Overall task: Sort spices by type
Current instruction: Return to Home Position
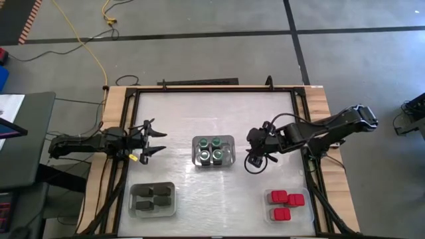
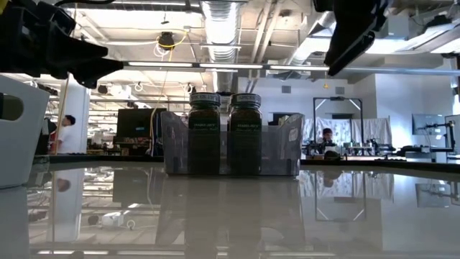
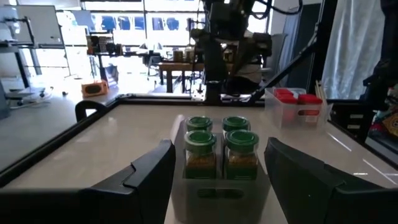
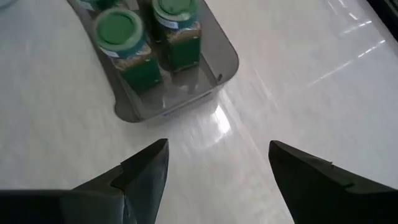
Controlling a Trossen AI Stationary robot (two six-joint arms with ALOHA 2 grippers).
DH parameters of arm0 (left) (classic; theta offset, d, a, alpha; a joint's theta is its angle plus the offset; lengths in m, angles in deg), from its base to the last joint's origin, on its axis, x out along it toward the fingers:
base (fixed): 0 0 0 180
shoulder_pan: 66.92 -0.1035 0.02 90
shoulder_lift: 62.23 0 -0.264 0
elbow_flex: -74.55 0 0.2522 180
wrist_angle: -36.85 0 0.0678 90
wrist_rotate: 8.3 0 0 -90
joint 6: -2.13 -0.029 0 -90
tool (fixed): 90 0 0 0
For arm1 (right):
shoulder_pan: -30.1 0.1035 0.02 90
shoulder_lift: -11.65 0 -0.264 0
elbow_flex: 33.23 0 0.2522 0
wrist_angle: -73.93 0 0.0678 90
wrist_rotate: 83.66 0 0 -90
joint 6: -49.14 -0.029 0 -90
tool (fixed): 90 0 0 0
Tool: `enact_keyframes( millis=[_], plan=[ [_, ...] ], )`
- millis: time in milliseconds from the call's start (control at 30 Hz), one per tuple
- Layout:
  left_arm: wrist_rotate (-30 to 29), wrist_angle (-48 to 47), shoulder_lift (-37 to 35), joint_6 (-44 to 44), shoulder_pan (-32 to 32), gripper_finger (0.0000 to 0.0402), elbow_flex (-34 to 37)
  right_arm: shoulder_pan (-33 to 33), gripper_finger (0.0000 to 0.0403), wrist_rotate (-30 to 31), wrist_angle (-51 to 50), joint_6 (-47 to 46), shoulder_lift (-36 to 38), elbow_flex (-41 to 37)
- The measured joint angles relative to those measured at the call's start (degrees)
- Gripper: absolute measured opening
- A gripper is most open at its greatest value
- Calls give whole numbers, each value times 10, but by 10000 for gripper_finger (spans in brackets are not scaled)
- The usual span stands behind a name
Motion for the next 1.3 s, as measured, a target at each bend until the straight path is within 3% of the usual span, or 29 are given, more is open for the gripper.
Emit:
enact_keyframes(
  millis=[133,600,867,1300],
  plan=[
    [0,0,1,0,0,237,0,0,306,4,46,4,11,-52],
    [0,-1,1,0,0,237,1,-13,306,-5,377,115,123,-288],
    [0,-1,1,0,0,237,1,-64,306,-100,610,177,228,-444],
    [0,-1,1,0,0,237,1,-60,306,-104,705,175,402,-607]
  ],
)
